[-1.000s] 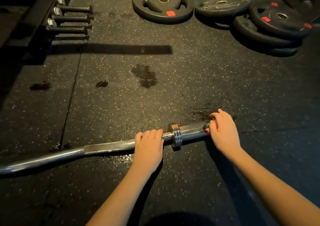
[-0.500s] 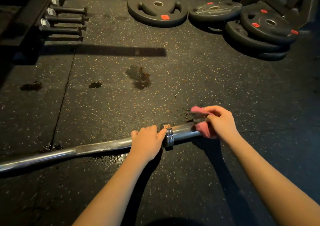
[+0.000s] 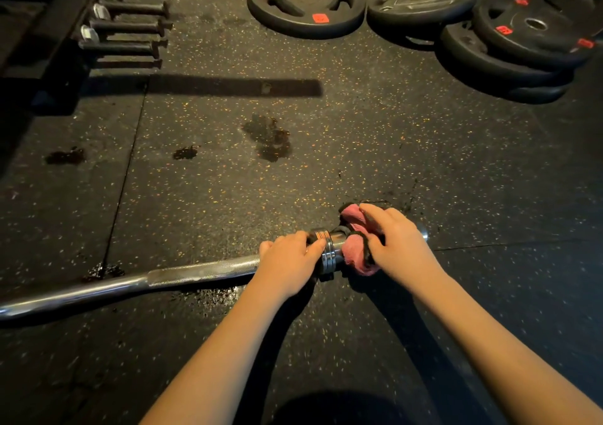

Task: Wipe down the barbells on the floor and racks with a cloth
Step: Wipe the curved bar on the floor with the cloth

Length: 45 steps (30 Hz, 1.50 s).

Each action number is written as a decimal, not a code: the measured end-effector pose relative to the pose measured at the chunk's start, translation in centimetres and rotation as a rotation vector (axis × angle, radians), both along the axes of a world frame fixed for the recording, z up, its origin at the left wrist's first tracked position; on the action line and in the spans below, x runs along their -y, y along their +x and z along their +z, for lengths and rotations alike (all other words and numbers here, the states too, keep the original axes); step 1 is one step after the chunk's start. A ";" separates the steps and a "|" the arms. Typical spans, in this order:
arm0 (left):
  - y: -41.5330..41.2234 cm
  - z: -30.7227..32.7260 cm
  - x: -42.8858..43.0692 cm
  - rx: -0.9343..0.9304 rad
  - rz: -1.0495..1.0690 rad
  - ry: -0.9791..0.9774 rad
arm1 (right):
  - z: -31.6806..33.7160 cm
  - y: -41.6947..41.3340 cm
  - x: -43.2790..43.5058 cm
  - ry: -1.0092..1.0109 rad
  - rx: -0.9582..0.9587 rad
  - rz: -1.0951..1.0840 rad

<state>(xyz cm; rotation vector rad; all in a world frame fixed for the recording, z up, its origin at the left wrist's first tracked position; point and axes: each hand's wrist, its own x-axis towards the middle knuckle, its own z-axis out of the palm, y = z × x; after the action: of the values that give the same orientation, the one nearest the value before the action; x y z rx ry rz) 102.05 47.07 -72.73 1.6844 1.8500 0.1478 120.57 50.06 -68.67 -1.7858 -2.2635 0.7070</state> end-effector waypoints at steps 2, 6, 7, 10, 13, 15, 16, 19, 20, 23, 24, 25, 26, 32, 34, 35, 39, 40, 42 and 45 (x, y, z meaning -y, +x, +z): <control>0.0 0.0 0.0 -0.007 -0.005 0.005 | 0.2 0.4 0.3 0.000 -0.081 0.020; 0.1 0.2 -0.1 -0.020 -0.015 -0.002 | -0.9 -1.0 1.3 0.175 -0.163 0.083; 0.0 0.2 -0.2 -0.009 -0.017 -0.023 | -1.4 -1.2 1.3 0.201 -0.144 0.111; -0.6 0.1 -0.3 -0.006 -0.055 -0.064 | -1.9 -0.3 1.3 0.139 -0.055 0.194; -1.1 0.2 0.1 -0.048 -0.115 -0.056 | -1.5 0.7 1.4 0.098 0.150 0.339; -1.2 0.3 0.2 -0.068 -0.140 -0.057 | -1.4 0.1 1.1 0.013 0.298 0.416; -1.2 0.3 0.2 -0.069 -0.145 -0.067 | -1.6 -0.5 0.8 -0.019 0.353 0.454; -1.7 0.6 0.0 -0.077 -0.155 -0.113 | -2.0 -1.6 -1.4 -0.051 0.436 0.504; -1.9 0.7 0.1 -0.088 -0.164 -0.121 | -2.0 -1.4 -2.4 -0.076 0.450 0.486; -2.0 0.6 0.7 -0.133 -0.200 -0.081 | -2.3 -1.0 -3.4 -0.083 0.408 0.480; -1.9 0.5 0.9 -0.150 -0.214 -0.057 | -2.8 -1.3 -2.8 -0.026 0.337 0.502; -1.8 0.4 1.1 -0.165 -0.225 -0.033 | -3.4 -1.5 -2.0 0.027 0.261 0.513; -1.8 0.3 1.2 -0.177 -0.229 -0.014 | -3.9 -1.7 -1.1 0.065 0.205 0.513; -1.4 0.1 2.2 -0.218 -0.197 0.129 | -4.2 2.3 -1.8 0.216 0.206 0.488; -1.3 -0.1 2.6 -0.217 -0.177 0.159 | -4.4 2.0 -1.2 0.247 0.254 0.422; -1.2 -0.3 2.7 -0.222 -0.167 0.168 | -4.6 1.0 -0.6 0.257 0.276 0.383; -0.9 -0.6 2.8 -0.242 -0.122 0.214 | -5.1 -2.0 1.0 0.246 0.175 0.417; -0.8 -0.6 2.9 -0.234 -0.115 0.220 | -4.9 -1.2 0.9 0.243 0.152 0.447; -0.7 -0.7 3.3 -0.213 -0.105 0.231 | -4.4 2.1 0.4 0.255 0.178 0.429; -0.4 -1.0 4.2 -0.200 -0.088 0.275 | -3.7 5.7 0.4 0.275 0.238 0.295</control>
<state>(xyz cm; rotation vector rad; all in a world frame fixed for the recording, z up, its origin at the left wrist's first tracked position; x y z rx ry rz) 101.62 42.86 -73.74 2.0292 1.9676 0.2117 126.30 49.62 -72.41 -1.4948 -2.6597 0.2119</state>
